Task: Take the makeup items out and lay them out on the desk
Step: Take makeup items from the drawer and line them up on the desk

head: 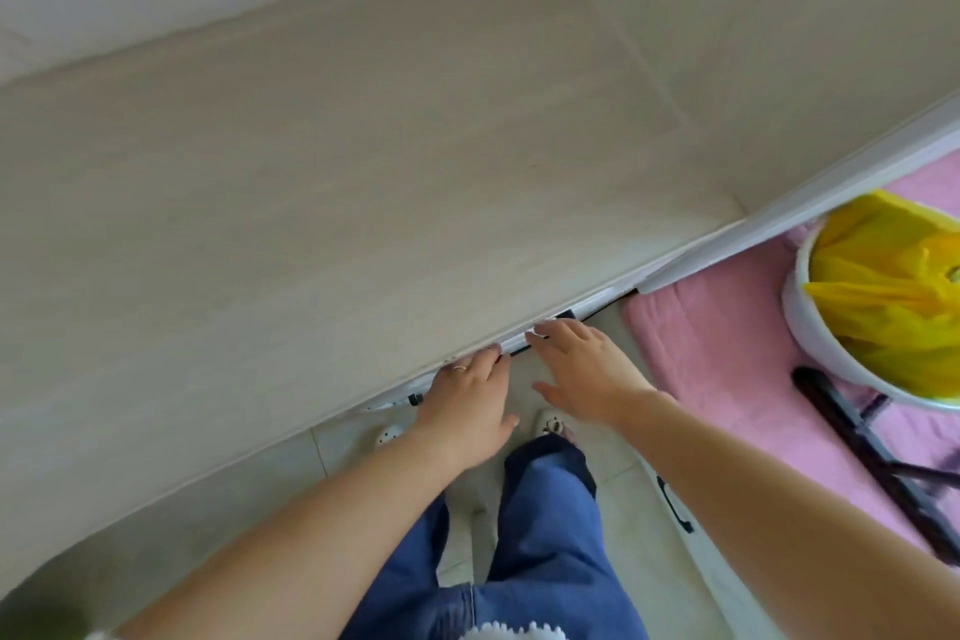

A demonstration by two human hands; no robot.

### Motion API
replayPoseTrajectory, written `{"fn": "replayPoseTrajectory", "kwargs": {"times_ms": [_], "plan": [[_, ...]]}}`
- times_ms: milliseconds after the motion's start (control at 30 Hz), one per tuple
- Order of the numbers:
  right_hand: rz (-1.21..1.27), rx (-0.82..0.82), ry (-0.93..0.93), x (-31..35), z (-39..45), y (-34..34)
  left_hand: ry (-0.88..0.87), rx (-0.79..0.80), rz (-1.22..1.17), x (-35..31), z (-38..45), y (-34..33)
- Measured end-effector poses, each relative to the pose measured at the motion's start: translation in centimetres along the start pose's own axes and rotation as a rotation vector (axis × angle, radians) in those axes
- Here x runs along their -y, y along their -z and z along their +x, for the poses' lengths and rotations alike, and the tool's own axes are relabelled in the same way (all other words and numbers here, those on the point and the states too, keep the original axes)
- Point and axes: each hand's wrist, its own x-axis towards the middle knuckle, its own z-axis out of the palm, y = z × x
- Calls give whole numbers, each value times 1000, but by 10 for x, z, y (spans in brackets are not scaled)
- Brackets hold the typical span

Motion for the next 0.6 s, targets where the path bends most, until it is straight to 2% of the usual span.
{"fn": "replayPoseTrajectory", "kwargs": {"times_ms": [133, 233, 367, 467, 600], "plan": [[22, -121, -18, 6, -3, -19, -11, -164, 70, 1, 1, -30], [46, -391, -9, 5, -5, -39, -42, -366, 68, 1, 7, -59], [95, -633, -5, 7, -2, -69, -91, -572, 88, 11, 16, -84], [104, -731, 13, 7, -3, -87, -118, -674, 124, 14, 20, -96], [79, -781, -18, 5, -6, -102, -125, -755, 122, 13, 23, -106]]}}
